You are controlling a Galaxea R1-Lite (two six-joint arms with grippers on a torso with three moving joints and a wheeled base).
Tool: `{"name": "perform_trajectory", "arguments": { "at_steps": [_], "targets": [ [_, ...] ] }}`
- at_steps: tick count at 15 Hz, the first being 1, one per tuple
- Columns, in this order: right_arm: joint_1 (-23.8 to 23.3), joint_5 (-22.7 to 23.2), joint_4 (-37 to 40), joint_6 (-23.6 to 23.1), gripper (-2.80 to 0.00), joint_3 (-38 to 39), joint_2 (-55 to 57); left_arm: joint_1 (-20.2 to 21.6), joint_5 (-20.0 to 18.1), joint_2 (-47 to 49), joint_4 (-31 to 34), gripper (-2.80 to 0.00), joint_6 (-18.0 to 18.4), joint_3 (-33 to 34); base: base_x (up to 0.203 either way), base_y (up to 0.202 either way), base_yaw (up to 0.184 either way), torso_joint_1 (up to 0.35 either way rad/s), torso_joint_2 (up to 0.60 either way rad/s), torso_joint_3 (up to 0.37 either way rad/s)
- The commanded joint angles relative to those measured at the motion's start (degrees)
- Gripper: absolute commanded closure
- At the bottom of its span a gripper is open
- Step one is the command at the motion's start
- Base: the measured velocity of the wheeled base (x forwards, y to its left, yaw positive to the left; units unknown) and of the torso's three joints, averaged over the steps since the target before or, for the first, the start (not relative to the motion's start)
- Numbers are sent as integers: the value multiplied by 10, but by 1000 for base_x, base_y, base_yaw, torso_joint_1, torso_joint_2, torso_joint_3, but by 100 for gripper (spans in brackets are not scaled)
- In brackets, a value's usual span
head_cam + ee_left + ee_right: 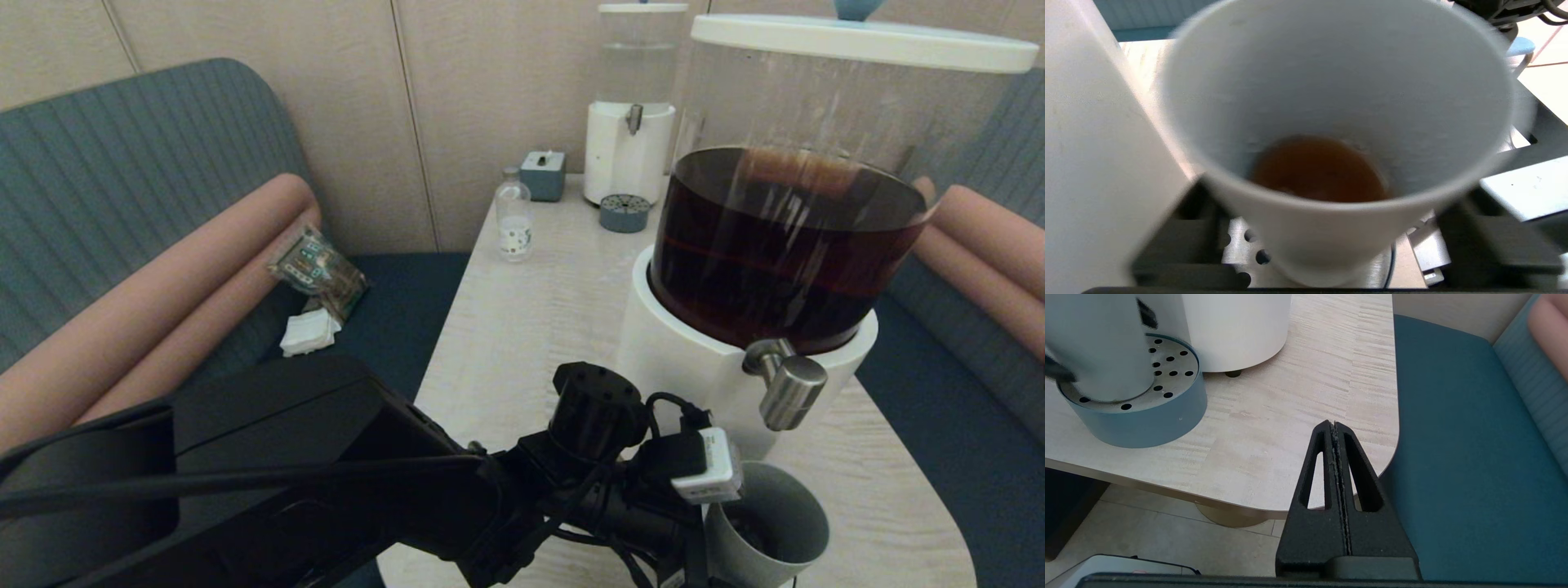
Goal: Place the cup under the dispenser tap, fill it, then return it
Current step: Place the cup next to the water dispenser
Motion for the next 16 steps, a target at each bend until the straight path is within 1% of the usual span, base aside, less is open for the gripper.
{"name": "perform_trajectory", "arguments": {
  "at_steps": [1, 2, 8, 16],
  "targets": [
    [0, 0, 0, -1, 0, 0, -3, -1, -2, 4, -2, 0, -4, -4, 0, 0, 0, 0, 0, 0],
    [0, 0, 0, -1, 0, 0, -3, -2, -1, 4, -2, 0, -9, -3, 0, 0, 0, 0, 0, 0],
    [0, 0, 0, -1, 0, 0, -3, -8, -1, -15, -3, 0, -9, 10, 0, 0, 0, 0, 0, 0],
    [0, 0, 0, -1, 0, 0, -3, -9, 22, -124, -13, 0, -30, 117, 0, 0, 0, 0, 0, 0]
  ]
}}
